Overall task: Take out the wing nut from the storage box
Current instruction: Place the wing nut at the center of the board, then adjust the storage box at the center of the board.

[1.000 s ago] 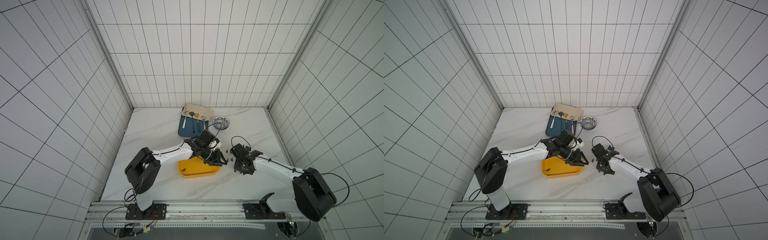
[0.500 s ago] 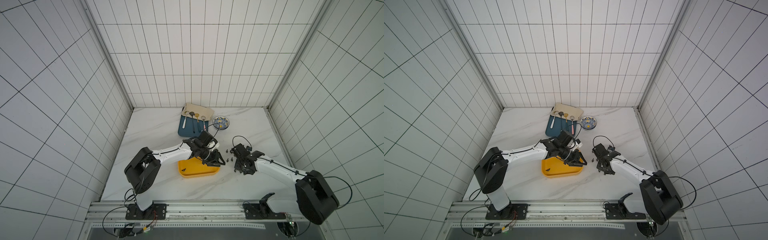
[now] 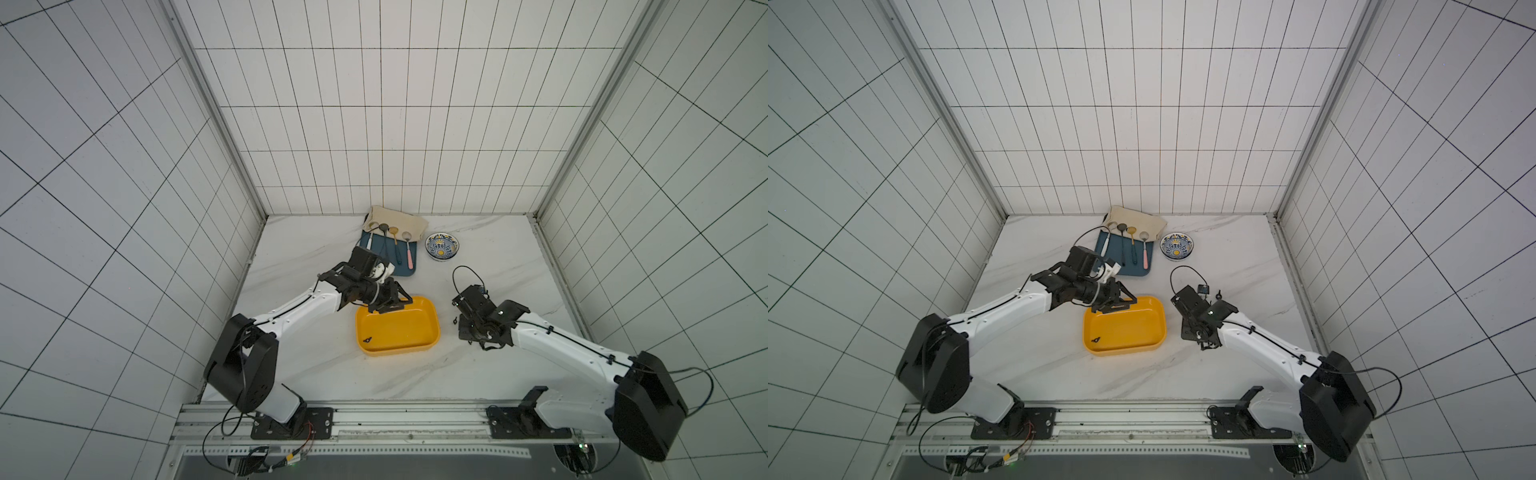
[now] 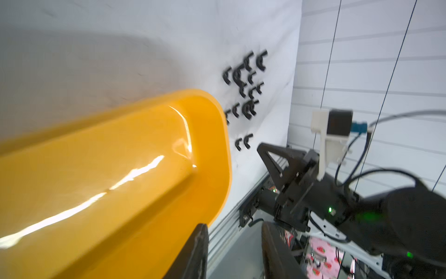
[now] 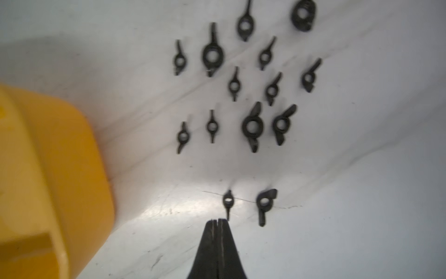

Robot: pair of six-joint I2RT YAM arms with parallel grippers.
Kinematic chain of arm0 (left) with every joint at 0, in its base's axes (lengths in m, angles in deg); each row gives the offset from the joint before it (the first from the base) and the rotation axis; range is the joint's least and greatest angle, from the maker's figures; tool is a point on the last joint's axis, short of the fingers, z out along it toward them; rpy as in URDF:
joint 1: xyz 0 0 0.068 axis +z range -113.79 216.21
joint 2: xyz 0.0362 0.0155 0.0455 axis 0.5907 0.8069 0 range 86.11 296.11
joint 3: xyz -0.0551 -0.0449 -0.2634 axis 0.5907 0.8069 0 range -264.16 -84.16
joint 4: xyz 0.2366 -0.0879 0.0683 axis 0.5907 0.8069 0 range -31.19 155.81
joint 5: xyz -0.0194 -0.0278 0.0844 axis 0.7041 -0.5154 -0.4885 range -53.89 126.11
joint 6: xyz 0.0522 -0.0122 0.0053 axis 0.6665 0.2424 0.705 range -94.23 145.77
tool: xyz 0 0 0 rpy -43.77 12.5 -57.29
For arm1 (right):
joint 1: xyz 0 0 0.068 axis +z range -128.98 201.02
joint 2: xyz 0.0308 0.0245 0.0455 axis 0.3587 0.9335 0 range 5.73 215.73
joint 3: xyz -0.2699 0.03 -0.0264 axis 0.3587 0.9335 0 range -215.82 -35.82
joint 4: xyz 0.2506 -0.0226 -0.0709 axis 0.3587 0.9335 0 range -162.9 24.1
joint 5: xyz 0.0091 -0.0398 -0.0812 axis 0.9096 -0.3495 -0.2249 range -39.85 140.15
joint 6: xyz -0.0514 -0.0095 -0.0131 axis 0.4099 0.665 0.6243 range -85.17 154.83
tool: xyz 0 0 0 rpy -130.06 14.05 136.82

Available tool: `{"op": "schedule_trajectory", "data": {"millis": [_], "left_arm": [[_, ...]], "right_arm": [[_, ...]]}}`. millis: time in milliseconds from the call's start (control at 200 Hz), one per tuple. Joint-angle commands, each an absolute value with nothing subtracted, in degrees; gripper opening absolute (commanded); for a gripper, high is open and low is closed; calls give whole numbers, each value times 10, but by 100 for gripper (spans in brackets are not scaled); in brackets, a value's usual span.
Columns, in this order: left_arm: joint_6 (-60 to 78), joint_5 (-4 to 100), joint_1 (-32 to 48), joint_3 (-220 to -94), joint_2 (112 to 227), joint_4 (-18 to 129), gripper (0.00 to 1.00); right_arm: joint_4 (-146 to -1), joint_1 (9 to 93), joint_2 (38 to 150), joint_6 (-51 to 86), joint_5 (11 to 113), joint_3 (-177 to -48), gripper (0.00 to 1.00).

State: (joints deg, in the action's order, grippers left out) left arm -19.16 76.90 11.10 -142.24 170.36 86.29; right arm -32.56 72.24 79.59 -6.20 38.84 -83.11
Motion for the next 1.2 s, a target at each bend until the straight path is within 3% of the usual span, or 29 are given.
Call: {"op": "schedule_trajectory", "data": {"millis": [0, 250, 425, 615, 805, 990, 1065, 1195], "left_arm": [[-166, 739, 205, -1383, 1655, 915, 39], [-191, 725, 349, -1281, 1558, 932, 38], [-194, 708, 365, -1248, 1510, 966, 39], [-216, 704, 371, -1203, 1461, 985, 38], [-240, 705, 365, -1157, 1419, 1012, 31], [-259, 670, 361, -1146, 1357, 1091, 13], [-269, 652, 344, -1145, 1335, 1109, 0], [-301, 632, 289, -1131, 1330, 1127, 0]], "right_arm": [[-328, 809, 841, 8, 441, -899, 0], [-320, 931, 949, 138, 582, -1038, 0], [-324, 941, 1038, 174, 626, -1098, 0], [-317, 937, 1068, 193, 595, -1132, 0], [-313, 847, 1033, 189, 540, -1150, 0], [-297, 705, 1022, 186, 509, -1165, 0], [-293, 661, 1032, 185, 512, -1177, 0], [-294, 611, 1067, 190, 534, -1202, 0]]}}
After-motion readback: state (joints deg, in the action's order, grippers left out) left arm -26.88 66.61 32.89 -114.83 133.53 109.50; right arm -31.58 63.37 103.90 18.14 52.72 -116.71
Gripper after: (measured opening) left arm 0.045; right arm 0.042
